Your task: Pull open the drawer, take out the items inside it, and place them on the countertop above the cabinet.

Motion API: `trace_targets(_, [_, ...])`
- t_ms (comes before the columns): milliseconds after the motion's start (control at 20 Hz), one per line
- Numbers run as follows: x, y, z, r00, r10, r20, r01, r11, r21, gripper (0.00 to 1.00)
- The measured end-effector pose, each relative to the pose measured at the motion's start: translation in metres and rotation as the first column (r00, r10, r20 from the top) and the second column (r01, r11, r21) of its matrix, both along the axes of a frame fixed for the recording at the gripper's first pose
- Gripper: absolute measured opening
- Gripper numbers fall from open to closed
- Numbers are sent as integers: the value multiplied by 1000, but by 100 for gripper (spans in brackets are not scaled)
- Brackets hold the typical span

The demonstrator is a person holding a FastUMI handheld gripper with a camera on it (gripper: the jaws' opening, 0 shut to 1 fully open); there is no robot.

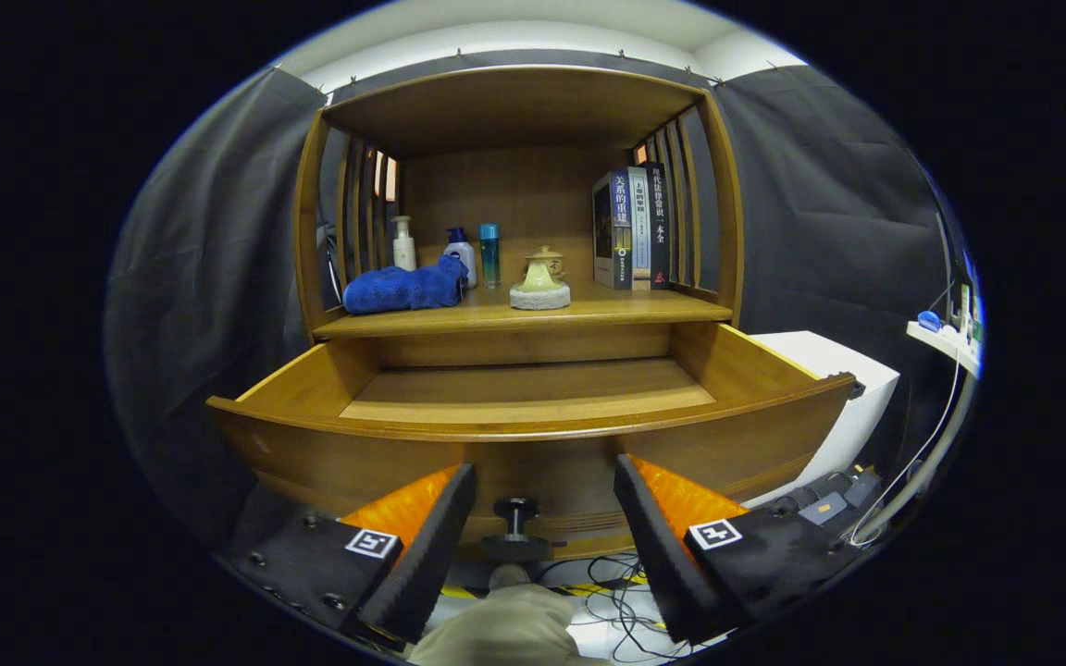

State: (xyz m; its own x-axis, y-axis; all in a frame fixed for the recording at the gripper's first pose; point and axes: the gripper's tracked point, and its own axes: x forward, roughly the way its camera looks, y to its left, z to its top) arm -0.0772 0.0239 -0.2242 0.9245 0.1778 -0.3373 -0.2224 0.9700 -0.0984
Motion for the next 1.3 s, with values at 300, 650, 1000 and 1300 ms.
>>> trace_targets(300, [12, -2, 2, 1000, -18, 3, 18, 1000, -10, 98])
trace_targets(650, [37, 3, 5, 1000, -14, 18, 15, 999, -43, 98])
trace_targets(1000, [74, 17, 9, 999, 14, 39, -11, 997, -78, 97])
trace_targets(1300, [99, 23, 8, 999, 16, 36, -13, 997, -78, 95])
